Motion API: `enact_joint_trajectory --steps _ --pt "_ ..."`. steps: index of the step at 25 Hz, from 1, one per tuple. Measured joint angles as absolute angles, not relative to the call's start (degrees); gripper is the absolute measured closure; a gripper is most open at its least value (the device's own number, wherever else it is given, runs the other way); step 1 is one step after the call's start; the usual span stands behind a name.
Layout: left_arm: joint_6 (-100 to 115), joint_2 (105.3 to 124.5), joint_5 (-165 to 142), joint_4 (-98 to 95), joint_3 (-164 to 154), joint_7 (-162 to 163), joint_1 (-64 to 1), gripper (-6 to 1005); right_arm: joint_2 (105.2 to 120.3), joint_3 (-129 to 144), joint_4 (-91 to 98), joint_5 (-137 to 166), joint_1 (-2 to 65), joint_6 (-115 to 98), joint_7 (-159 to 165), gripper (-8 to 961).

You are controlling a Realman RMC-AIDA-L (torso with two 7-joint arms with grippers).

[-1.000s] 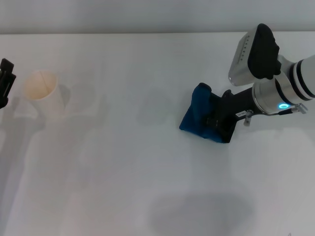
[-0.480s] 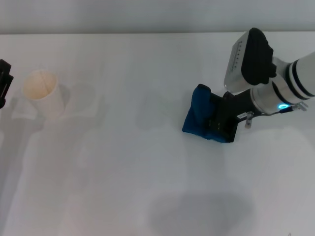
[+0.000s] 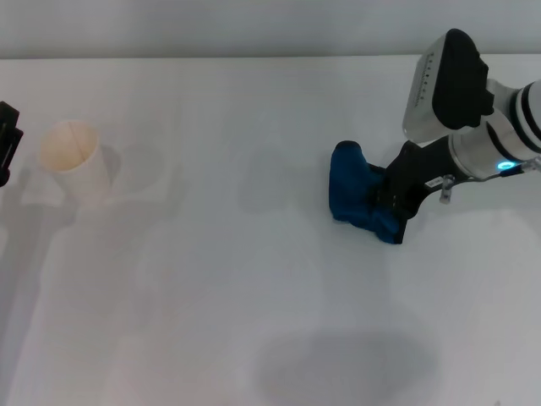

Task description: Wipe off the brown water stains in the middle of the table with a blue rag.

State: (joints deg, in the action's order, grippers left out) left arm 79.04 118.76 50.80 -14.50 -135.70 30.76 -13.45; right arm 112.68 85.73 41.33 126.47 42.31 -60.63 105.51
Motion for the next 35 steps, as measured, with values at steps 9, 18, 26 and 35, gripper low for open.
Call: enact_joint_trajectory --steps 9,18,26,35 --pt "79.04 118.74 50.8 -14.5 -135.7 30.76 -13.47 124 113.37 82.72 44.38 126.32 41.61 -65.71 106.93 814" --pt "79.03 118.74 50.89 -14.5 -135.7 30.77 -13.79 123 114.71 81.18 47.46 126.38 39.64 -64.77 108.06 753" --pt "79.0 118.74 50.89 -14.5 -135.63 30.78 -13.72 123 115.41 71.39 50.66 120.55 35.38 -64.04 108.04 429" --pt "79.06 118.77 50.88 -14.5 -135.54 29.11 -13.88 124 115.1 60.71 40.3 77.66 26.7 -68.08 94.63 121"
